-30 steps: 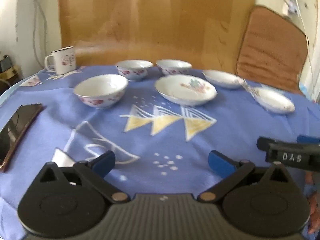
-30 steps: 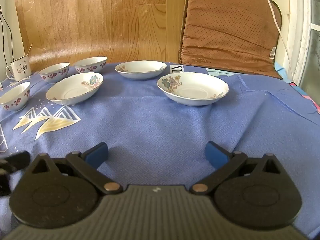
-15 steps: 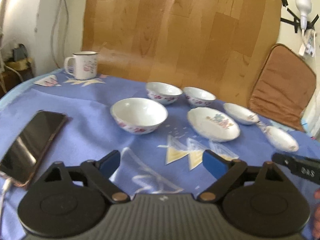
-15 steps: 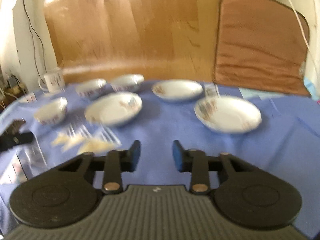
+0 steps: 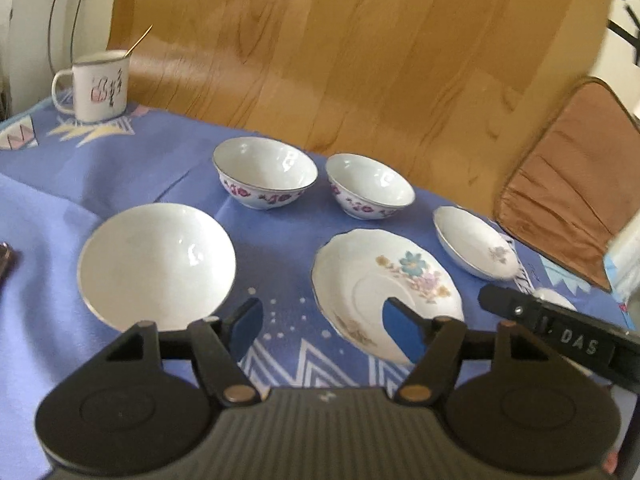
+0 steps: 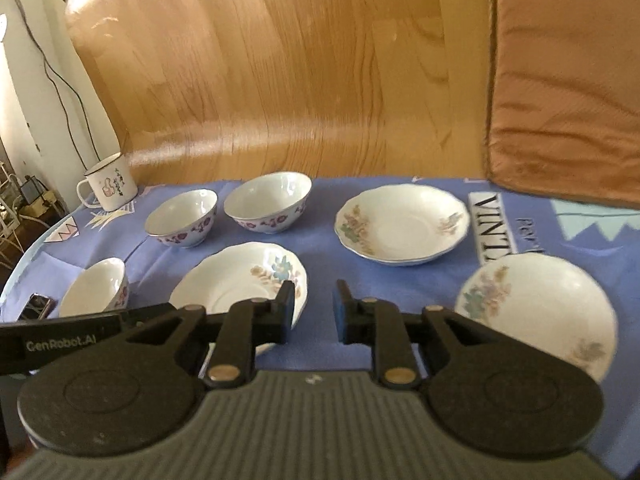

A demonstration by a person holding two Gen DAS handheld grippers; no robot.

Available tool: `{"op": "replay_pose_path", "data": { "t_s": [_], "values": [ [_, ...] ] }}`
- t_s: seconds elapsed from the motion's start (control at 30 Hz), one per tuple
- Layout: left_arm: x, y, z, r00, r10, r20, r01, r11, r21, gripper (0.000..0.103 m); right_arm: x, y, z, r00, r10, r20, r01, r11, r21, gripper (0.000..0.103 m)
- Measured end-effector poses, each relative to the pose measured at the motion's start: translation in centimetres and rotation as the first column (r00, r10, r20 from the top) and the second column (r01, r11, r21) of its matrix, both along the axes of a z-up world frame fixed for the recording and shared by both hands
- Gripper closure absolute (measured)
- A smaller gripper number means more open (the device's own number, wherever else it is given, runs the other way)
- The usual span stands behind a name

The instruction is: Organize plates and bowls

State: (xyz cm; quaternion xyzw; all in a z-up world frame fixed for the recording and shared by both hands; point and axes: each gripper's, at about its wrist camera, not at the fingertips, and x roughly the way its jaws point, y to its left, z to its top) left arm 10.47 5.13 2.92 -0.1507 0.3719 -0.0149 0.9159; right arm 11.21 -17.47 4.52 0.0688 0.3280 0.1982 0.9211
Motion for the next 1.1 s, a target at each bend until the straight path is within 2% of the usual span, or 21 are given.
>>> {"op": "replay_pose_path", "data": {
  "t_s": [0.13,0.23,0.27,0.3,0.33,0.37,0.4,0.6,0.8,0.93,1.1],
  "values": [
    [0.5,0.0,-0.6,0.999,0.041,-0.009,-0.041,0.999,0.021,0.033,1.7,0.9,-1.0,1.000,0.015,-0.017,-0.015,1.000,-0.015,0.077],
    [0.8,-0.7,-0.7,0.999,0.036,-0.014,-0.035,0.998,0.044,0.036,3.1,1.2,-2.1,0.998,0.023,-0.057,-0.022,1.000,0.014,0.077],
    [0.9,-0.9,-0.8,0.999,0.028,-0.024,-0.028,0.999,0.036,0.042,3.3,1.2,-2.4,0.997,0.029,-0.072,-0.027,0.999,0.036,0.080],
    [1.1,-1.0,-1.0,0.999,0.020,-0.038,-0.019,1.000,0.023,0.053,3.4,1.2,-2.5,0.996,0.038,-0.084,-0.034,0.998,0.051,0.087],
    [1.2,-1.2,-1.0,0.999,0.018,-0.041,-0.017,1.000,0.018,0.056,3.4,1.2,-2.6,0.994,0.057,-0.096,-0.050,0.996,0.075,0.090],
    [1.1,-1.5,-1.0,0.999,0.017,-0.031,-0.016,0.999,0.027,0.073,3.1,1.0,-2.5,0.994,0.059,-0.093,-0.050,0.994,0.093,0.091],
    [1.2,-1.7,-1.1,0.999,0.002,-0.044,-0.001,1.000,0.018,0.081,2.9,1.0,-2.4,0.994,0.061,-0.090,-0.053,0.994,0.094,0.091],
    [-1.1,-3.0,-0.1,0.999,-0.030,-0.038,0.028,0.998,-0.049,0.085,-0.5,-1.7,-1.6,0.997,0.011,-0.080,-0.002,0.994,0.111,0.091],
    [-4.5,-8.7,1.5,0.988,-0.156,-0.004,0.155,0.985,-0.073,0.084,-6.4,-6.8,0.3,0.994,-0.101,0.040,0.097,0.992,0.082,0.091],
    [-5.8,-14.3,2.0,0.960,-0.279,0.020,0.280,0.958,-0.064,0.084,-9.5,-12.8,0.6,0.971,-0.231,0.054,0.224,0.969,0.107,0.091],
    [-6.0,-21.9,1.7,0.913,-0.408,0.016,0.408,0.912,-0.036,0.084,-11.6,-18.9,0.0,0.927,-0.369,0.069,0.364,0.928,0.077,0.091]
  ]
}}
